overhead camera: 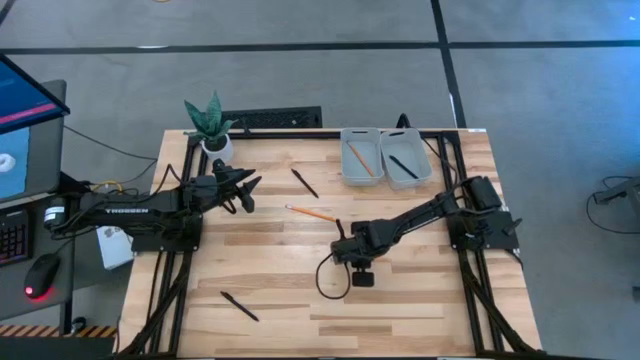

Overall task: Sort pens & pencils
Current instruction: Put the bottom yellow pencil into the left gray bin

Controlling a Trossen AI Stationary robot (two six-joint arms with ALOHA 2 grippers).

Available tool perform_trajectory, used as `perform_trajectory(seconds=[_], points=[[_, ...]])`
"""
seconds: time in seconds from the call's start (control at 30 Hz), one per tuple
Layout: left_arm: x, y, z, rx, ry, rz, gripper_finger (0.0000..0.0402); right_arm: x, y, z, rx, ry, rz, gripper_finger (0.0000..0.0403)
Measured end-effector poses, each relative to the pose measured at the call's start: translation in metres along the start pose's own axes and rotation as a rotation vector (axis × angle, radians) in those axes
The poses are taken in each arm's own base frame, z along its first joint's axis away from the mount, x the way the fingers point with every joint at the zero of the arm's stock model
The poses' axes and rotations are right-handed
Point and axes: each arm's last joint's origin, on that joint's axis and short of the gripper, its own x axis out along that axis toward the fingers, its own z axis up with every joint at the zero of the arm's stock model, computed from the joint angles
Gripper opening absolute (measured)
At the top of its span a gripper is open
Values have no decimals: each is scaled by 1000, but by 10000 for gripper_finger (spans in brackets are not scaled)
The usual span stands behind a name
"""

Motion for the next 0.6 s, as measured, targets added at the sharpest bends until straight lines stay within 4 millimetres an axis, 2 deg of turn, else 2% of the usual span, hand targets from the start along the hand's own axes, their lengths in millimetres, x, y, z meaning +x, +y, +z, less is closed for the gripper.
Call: perform_trajectory(seconds=[0.27,0.6], points=[[0,0,0,-2,0,0,135,-5,-12,7,33,-11,-22,60],[0,0,0,-4,0,0,135,-34,-41,36,44,-81,-24,60]])
